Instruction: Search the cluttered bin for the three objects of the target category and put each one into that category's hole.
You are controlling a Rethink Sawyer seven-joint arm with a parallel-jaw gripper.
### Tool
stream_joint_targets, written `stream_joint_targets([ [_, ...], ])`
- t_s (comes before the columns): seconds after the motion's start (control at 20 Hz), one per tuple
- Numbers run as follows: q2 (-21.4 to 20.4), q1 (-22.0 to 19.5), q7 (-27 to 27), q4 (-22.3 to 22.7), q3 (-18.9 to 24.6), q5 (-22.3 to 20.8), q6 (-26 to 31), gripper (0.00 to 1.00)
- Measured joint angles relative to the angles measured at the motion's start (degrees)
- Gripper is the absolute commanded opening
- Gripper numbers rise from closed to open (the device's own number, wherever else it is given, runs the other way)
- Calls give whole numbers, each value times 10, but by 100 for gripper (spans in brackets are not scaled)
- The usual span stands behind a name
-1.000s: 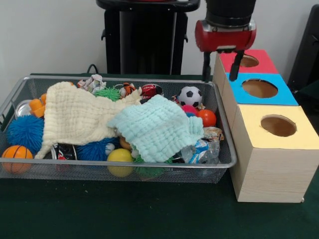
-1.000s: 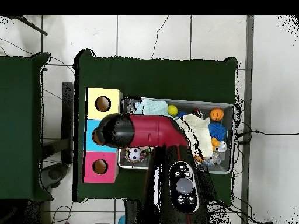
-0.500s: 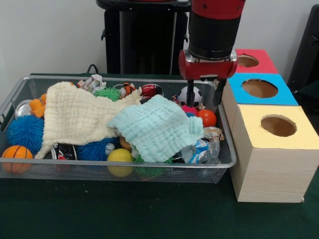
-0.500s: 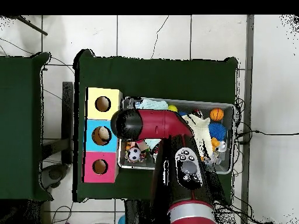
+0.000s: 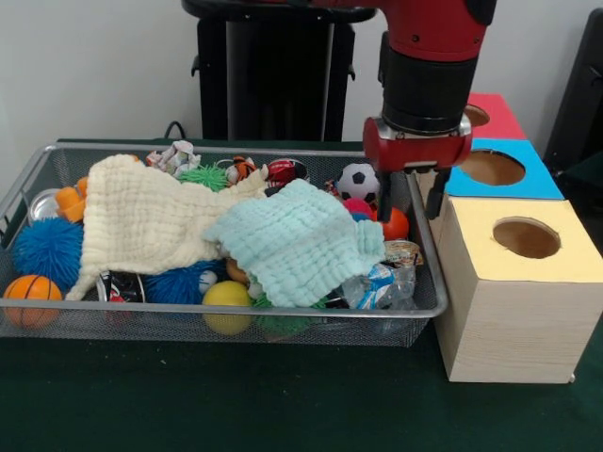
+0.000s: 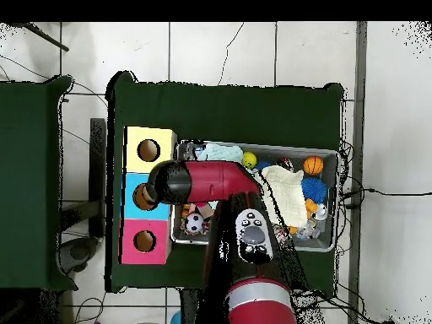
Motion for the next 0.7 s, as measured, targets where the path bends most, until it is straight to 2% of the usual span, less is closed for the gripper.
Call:
stream_joint_targets([
  [0.25,3,21,0,3,-15,-1,-39,100],
  [0.7,15,26,0,4,-22,-1,-63,100],
])
